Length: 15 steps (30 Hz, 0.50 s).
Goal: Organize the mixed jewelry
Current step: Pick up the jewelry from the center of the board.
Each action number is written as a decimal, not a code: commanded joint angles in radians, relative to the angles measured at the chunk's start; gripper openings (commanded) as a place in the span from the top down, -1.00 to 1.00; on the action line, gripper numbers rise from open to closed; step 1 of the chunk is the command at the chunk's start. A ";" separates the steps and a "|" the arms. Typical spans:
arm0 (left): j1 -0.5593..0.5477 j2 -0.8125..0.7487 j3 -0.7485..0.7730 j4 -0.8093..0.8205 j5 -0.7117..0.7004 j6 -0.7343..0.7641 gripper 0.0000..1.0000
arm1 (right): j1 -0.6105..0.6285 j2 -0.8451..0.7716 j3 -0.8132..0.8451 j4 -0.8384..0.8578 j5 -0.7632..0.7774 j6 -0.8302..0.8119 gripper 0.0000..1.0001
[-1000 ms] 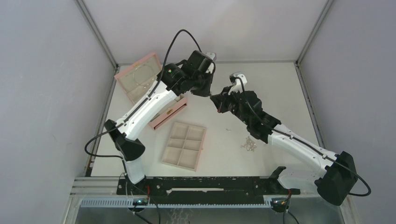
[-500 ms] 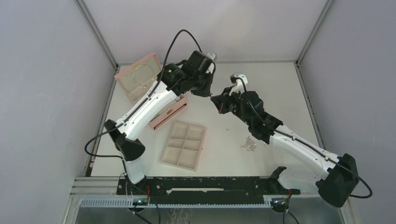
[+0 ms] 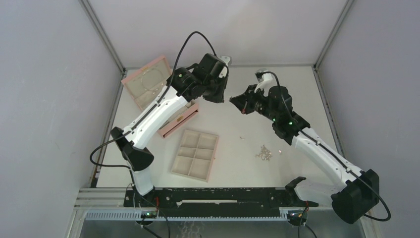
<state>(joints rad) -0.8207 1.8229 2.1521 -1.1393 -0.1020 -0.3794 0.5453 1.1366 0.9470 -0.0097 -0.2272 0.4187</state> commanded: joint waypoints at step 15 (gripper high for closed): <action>0.008 -0.067 -0.043 0.029 -0.010 0.036 1.00 | -0.090 0.023 0.131 -0.149 -0.299 0.007 1.00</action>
<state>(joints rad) -0.8200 1.8175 2.1235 -1.1362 -0.1020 -0.3649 0.4801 1.1515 1.0378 -0.1417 -0.4408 0.4107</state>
